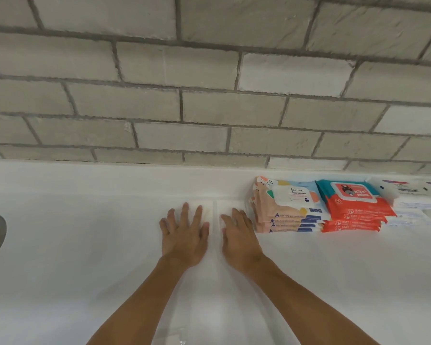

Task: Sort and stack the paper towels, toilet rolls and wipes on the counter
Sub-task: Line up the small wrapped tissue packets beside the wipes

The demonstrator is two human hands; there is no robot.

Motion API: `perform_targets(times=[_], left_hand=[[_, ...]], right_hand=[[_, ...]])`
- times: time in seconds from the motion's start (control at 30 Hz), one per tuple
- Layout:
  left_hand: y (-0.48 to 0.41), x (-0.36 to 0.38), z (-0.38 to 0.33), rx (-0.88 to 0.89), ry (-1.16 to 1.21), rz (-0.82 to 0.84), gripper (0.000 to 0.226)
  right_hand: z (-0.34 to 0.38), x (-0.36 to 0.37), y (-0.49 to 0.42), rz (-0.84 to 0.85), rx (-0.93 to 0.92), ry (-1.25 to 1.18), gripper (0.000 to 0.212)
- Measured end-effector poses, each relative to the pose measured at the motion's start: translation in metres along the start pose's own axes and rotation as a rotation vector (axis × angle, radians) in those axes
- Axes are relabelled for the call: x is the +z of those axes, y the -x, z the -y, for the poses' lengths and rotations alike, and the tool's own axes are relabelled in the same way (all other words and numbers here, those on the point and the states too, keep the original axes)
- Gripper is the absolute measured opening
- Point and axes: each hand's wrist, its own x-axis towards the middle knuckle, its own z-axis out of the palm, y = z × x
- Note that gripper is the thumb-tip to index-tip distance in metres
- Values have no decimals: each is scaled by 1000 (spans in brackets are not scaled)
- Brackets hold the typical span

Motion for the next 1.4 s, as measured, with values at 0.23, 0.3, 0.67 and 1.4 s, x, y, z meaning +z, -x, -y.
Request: perform_targets(times=[0.23,0.3,0.67,1.4], left_hand=[[1,2,-14,-35,-10,10,59],[1,2,-15,-33,-10,10,59],[3,3,-15,-29,59,-47,62],[172,-38,-65,142,506,-272,45]], right_hand=[[-6,4,-1,-29,30,-40,51],[-7,4,-3,-27,12,-35,51],[-11,-1,1,2,-22,19,53],[-47,-135,180,-66,-16,-306,33]])
